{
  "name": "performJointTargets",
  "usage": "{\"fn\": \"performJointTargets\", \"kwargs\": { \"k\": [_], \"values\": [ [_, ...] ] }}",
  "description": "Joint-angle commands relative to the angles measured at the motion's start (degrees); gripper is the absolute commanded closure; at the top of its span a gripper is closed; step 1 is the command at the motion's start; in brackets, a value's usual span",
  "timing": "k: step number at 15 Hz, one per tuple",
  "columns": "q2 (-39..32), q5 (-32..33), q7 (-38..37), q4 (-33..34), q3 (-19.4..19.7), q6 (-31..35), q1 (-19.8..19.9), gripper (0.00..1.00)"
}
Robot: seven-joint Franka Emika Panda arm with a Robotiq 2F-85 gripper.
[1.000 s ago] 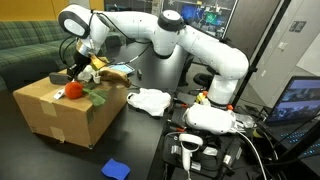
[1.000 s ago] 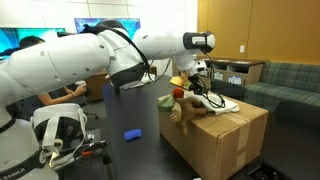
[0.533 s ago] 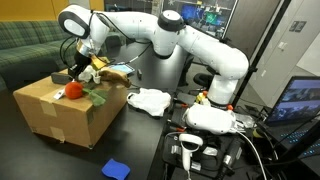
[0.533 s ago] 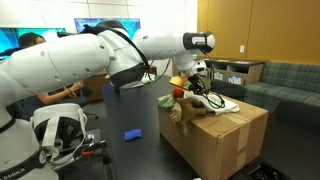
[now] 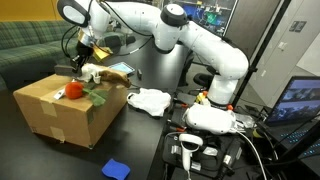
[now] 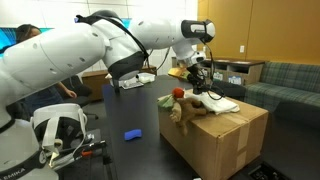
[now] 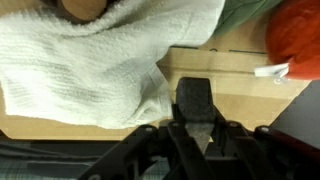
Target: Swap the things on the box with the things on the table
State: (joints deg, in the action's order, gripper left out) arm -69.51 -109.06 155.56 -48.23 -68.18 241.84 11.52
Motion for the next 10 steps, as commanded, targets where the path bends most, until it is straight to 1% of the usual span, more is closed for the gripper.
{"fn": "performJointTargets", "kwargs": {
  "k": [1, 3, 4, 6, 7, 8, 9, 10],
  "values": [
    [8.9, -11.6, 0.9, -10.0, 8.5, -0.1, 3.1, 0.93],
    [13.2, -17.7, 1.0, -14.8, 12.4, -0.1, 4.2, 0.93],
    [15.1, -20.1, 1.0, -17.2, 13.3, -0.1, 5.1, 0.93],
    [18.8, -23.2, 1.0, -21.5, 13.7, -0.2, 6.6, 0.93],
    [20.9, -24.2, 1.0, -23.8, 13.6, -0.2, 7.5, 0.93],
    [22.5, -23.6, 1.0, -27.0, 11.5, -0.1, 9.2, 0.93],
    [24.6, -23.5, 1.0, -29.2, 10.7, -0.1, 10.3, 0.93],
    [26.3, -22.5, 1.2, -32.2, 8.2, -0.1, 12.2, 0.93]
  ]
}}
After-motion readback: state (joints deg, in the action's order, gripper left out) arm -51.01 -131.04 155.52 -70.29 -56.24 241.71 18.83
